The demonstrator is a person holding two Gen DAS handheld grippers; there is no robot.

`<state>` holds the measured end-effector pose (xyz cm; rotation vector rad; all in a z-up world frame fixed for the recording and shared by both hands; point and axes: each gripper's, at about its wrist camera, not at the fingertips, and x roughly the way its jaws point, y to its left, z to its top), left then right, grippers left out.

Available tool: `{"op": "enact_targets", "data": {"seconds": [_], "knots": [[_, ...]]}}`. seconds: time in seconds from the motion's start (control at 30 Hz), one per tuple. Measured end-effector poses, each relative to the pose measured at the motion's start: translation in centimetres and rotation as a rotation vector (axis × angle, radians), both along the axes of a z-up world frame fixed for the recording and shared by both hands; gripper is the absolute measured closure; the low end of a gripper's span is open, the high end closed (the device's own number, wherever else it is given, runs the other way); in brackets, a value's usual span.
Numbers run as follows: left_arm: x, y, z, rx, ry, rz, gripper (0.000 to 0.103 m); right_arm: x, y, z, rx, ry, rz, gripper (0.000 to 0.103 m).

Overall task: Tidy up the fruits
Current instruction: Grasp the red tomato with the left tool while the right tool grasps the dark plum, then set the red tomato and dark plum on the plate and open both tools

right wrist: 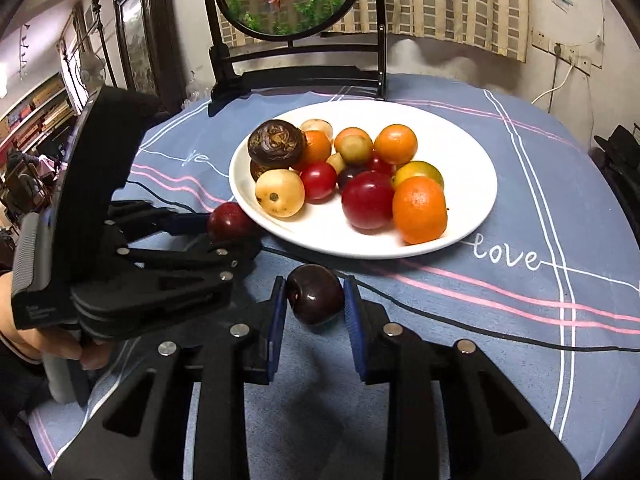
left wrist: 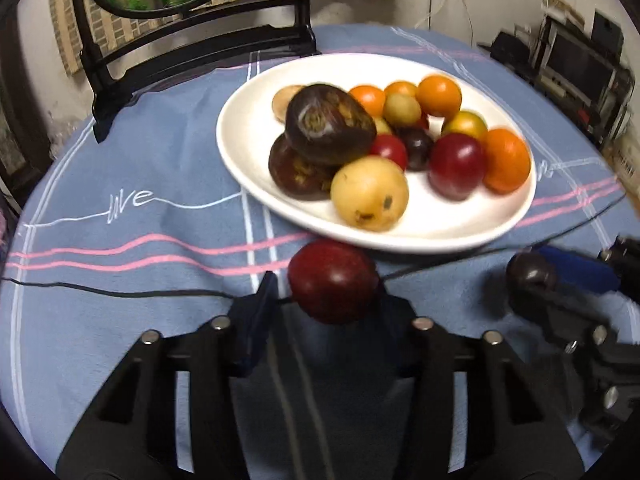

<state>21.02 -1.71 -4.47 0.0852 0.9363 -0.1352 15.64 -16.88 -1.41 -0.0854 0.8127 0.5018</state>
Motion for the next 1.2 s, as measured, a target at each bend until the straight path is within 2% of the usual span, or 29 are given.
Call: {"op": "enact_targets", "data": {"seconds": [0.03,0.17,0.27,0.4,0.53,0.73,0.77,0.83,0.87,0.9,0.93,0.97,1.2], "knots": [[0.1,-0.1,0.0,0.008,0.000,-0.006,0.064,-0.1,0.1,0.1,0.005,-0.001,0.004,0.074],[-0.4,-0.7,0.4,0.063,-0.014,-0.030,0.065,-0.3,-0.5,1.5,0.032,-0.035,0.009,0.074],[-1.5,-1.1,1.9,0.045,-0.034,-0.066,0.065,-0.6,-1.3,3.0,0.061,-0.080,-0.008,0.074],[-2.3,-1.8,5.0,0.011,-0.107,-0.106,0.065,0.3,-1.8,4.2,0.038,-0.128,-0.033,0.074],[-0.7,-2.4,6.9,-0.022,-0.148,-0.101,0.064,2.2,-2.2,4.9,0.014,-0.148,-0.056,0.074],[3.6,-3.5,7.1,-0.048,-0.152,-0.065,0.063,5.5,-2.3,4.5,0.047,-0.169,-0.078,0.072],[4.0,-3.5,6.9,-0.049,-0.150,-0.056,0.062,6.1,-2.2,4.3,0.044,-0.171,-0.086,0.070],[5.0,-3.1,6.8,-0.044,-0.158,-0.011,0.058,7.0,-2.5,4.0,0.042,-0.183,-0.120,0.058],[5.3,-2.9,6.9,-0.049,-0.161,-0.002,0.052,7.4,-2.8,3.9,0.043,-0.195,-0.149,0.046],[5.5,-2.6,6.9,-0.060,-0.164,0.009,0.046,7.6,-3.2,3.9,0.047,-0.207,-0.166,0.043],[5.5,-2.2,7.1,-0.068,-0.172,0.031,0.033,7.7,-3.5,3.8,0.053,-0.213,-0.169,0.043],[5.4,-2.0,7.2,-0.070,-0.182,0.038,0.031,7.6,-3.6,3.7,0.055,-0.210,-0.166,0.043],[3.9,-1.9,7.9,-0.077,-0.202,0.014,0.030,6.5,-4.4,4.0,0.089,-0.186,-0.167,0.043]]}}
